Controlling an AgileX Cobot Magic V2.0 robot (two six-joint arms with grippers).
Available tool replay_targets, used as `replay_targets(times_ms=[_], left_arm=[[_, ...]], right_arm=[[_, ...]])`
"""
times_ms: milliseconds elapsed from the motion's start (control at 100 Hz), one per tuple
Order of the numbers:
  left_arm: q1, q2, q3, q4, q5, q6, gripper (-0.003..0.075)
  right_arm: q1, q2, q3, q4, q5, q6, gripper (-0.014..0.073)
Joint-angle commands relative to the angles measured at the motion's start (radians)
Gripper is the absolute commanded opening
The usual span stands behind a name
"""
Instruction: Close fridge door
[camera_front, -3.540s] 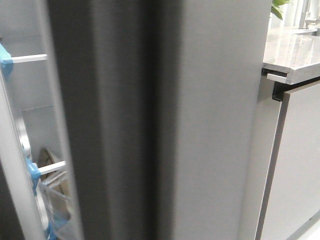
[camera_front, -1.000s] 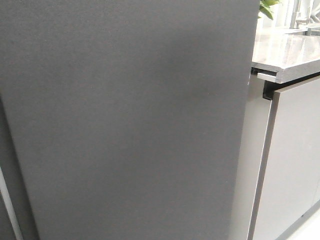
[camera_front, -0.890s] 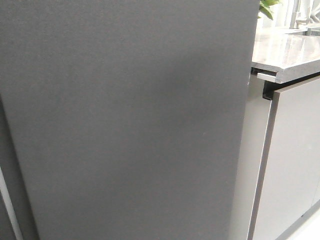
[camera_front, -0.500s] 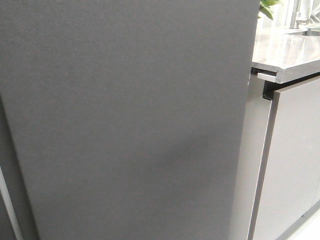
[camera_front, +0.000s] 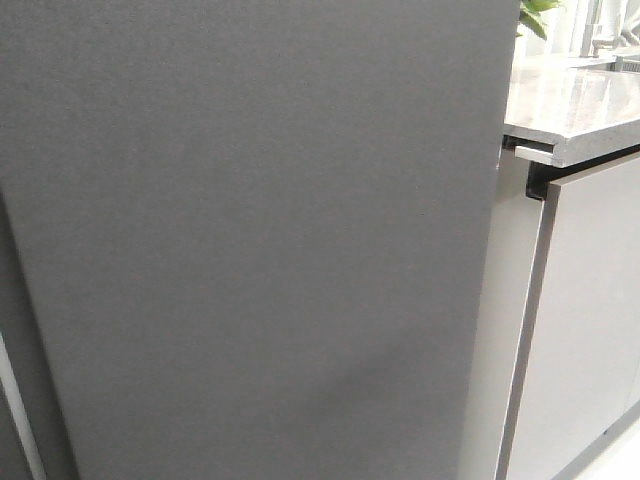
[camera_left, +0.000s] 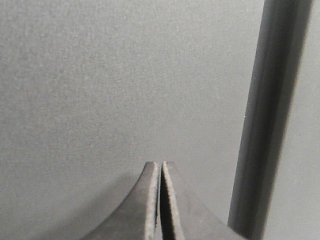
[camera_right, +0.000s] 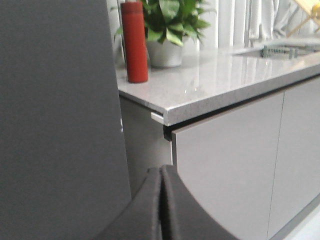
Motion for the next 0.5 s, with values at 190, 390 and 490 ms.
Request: replay_targets(times_ms=[190,390,490], left_arm=[[-0.005,0.019,0.028,-0.002,-0.077,-0.003,-0.0021],[-0.005,0.019,0.028,-0.002,-0.077,-0.003,-0.0021],[-0.005,0.019,0.028,-0.002,-0.077,-0.003,-0.0021]], right_arm=[[-0.004,-0.022,0.012,0.001,-0.054,-0.007,-0.0076],[-0.004,-0.022,0.012,0.001,-0.054,-0.007,-0.0076],[-0.004,-0.022,0.012,0.001,-0.054,-0.007,-0.0076]])
